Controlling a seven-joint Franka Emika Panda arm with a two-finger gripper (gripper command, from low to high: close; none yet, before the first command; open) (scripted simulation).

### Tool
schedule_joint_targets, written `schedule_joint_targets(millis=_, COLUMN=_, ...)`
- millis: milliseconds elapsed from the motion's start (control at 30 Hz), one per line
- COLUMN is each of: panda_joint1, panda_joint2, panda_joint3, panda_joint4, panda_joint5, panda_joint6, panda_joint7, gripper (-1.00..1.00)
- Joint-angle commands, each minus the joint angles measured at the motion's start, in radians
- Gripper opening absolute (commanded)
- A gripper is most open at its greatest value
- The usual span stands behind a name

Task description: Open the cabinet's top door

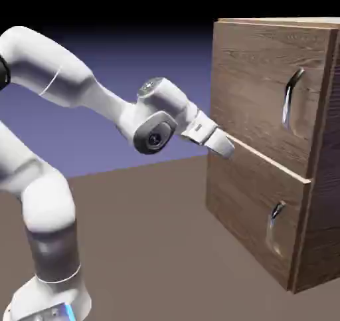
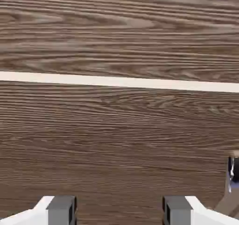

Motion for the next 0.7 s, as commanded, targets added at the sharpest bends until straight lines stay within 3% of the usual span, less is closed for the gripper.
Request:
schedule_joint_targets(millis=0, panda_joint1=0.014, panda_joint2=-0.005, panda_joint3=-0.016, panda_joint4=0.008, panda_joint5=-0.044, panda_joint6=-0.001, panda_joint7=0.033, gripper=0.0)
schedule_joint_targets(millis=667, panda_joint1=0.285, panda_joint2=-0.115, panda_joint3=-0.335, panda_joint4=0.175, panda_joint5=-0.913, panda_joint6=-0.013, panda_joint7=0.683, gripper=0.0)
